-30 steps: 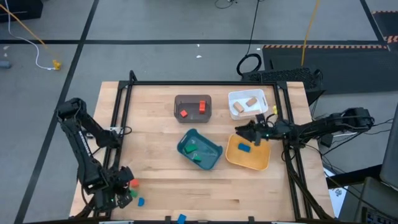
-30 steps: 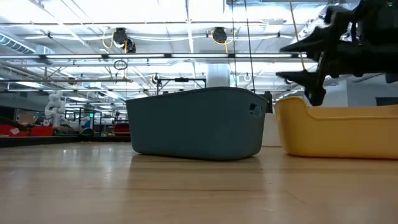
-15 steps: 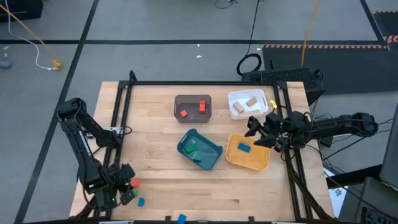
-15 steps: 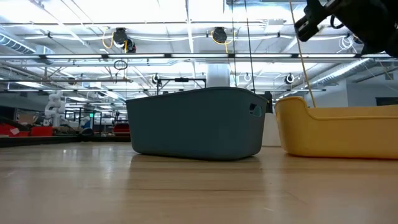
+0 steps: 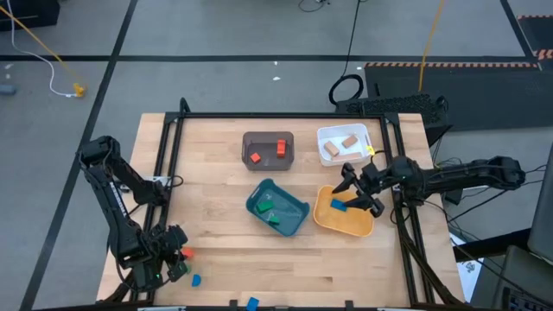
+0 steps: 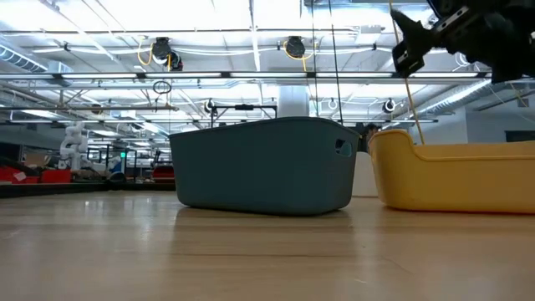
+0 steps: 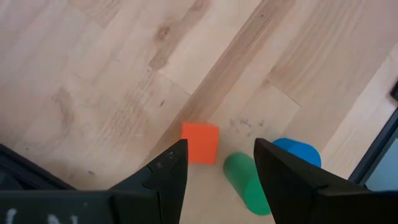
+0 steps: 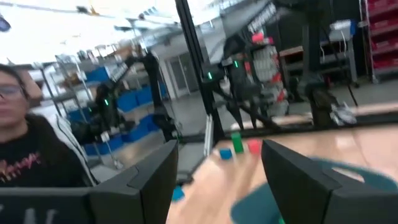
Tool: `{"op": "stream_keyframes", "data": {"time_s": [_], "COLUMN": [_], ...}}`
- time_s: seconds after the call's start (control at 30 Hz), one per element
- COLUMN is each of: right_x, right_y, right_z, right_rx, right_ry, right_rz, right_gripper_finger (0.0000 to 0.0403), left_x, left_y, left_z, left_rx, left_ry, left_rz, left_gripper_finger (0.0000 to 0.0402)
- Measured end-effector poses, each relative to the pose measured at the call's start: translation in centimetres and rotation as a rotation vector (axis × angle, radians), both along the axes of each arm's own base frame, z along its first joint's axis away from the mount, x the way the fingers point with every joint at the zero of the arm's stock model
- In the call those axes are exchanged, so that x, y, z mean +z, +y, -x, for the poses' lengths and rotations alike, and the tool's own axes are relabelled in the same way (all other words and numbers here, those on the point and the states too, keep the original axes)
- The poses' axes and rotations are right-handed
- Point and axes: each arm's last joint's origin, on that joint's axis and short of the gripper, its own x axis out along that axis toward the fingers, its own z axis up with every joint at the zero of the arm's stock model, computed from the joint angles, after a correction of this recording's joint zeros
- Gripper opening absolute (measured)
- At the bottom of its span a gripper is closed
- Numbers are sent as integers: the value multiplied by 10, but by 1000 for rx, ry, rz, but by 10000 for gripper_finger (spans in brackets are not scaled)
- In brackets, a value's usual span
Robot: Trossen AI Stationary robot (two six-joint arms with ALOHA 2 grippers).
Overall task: Sort & place blocks by color
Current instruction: Put the green block into the blue bin
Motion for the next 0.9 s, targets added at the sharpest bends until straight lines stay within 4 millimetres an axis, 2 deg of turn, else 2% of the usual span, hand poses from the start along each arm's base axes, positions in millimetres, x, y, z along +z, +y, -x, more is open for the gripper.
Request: {"op": "stream_keyframes", "data": {"time_s": [0.17,0.6,0.73,0.9], "right_x": [-8,-10,-10,-10], "right_y": [0,0,0,0], "right_z": [-1,-2,-2,-2], "right_rx": [-7,0,0,1], "right_ry": [63,81,82,82], "right_rz": [38,37,36,36], "right_gripper_finger": [224,224,224,224], "left_x": [0,0,0,1], "left_y": [0,0,-1,-7], "left_z": [0,0,0,-2], "left_rx": [0,11,85,255], "left_ry": [-1,-2,1,4], "left_rz": [0,5,36,164], "left_gripper_finger": [184,184,184,184]}}
